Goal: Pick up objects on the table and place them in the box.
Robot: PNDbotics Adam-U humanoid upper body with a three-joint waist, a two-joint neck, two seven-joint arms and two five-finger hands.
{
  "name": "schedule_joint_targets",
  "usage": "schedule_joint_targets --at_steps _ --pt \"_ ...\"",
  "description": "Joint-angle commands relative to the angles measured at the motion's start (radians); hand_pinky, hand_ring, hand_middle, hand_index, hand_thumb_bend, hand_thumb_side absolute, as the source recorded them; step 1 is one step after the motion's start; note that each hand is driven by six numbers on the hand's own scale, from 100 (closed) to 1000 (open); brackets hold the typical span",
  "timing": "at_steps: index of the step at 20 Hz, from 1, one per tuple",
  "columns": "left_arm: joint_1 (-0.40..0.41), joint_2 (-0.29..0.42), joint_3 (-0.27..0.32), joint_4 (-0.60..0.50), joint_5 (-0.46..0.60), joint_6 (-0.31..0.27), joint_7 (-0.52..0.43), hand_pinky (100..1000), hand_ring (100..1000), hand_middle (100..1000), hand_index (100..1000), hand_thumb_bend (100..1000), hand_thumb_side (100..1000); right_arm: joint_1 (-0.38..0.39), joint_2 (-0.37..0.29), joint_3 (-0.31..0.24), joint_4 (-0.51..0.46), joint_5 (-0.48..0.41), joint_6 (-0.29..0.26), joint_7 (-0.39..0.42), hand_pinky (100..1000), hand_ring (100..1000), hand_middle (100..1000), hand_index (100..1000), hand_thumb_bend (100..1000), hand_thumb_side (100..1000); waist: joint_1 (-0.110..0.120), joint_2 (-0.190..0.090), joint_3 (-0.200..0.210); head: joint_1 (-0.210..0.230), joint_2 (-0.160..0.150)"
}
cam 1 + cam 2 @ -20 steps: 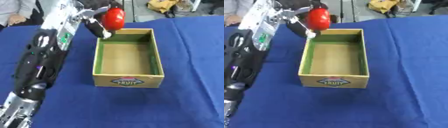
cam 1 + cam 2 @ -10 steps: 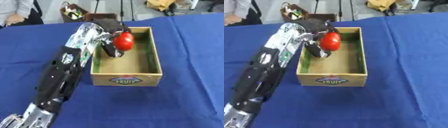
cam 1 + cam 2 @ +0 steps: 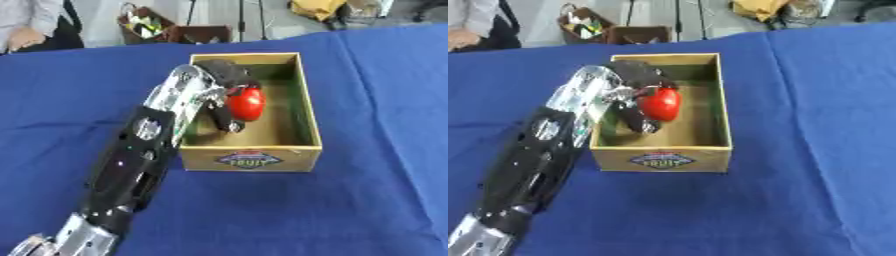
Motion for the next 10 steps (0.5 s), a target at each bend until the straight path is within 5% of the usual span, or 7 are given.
schedule_joint_targets --at_steps 1,3,6,10 --pt "-0.019 0.001 -0.006 -0.017 -0.022 -0.028 -0.022 470 736 814 985 100 527 -0.011 -0.013 -0.001 -0.016 -0.005 0.002 -0.001 749 762 626 763 100 1000 -0.004 -0.019 -0.003 -0.001 -0.004" --pt "-0.019 0.002 -0.006 -0.020 -0.040 -0.042 -0.043 634 837 890 1000 226 596 -0.012 -0.013 -0.001 -0.016 -0.005 0.001 -0.001 749 762 625 763 100 1000 -0.004 -0.020 -0.003 -0.001 -0.005" --pt "-0.022 0.006 -0.001 -0.037 -0.077 -0.048 -0.071 742 910 956 1000 431 693 -0.012 -0.013 0.000 -0.016 -0.006 0.001 -0.002 749 762 625 763 100 1000 -0.005 -0.020 -0.003 0.000 -0.004" --pt "-0.023 0.005 0.005 -0.068 -0.122 -0.039 -0.068 718 892 948 1000 417 692 -0.011 -0.013 -0.001 -0.016 -0.007 0.000 -0.002 749 762 624 763 100 1000 -0.006 -0.020 -0.002 0.001 -0.003"
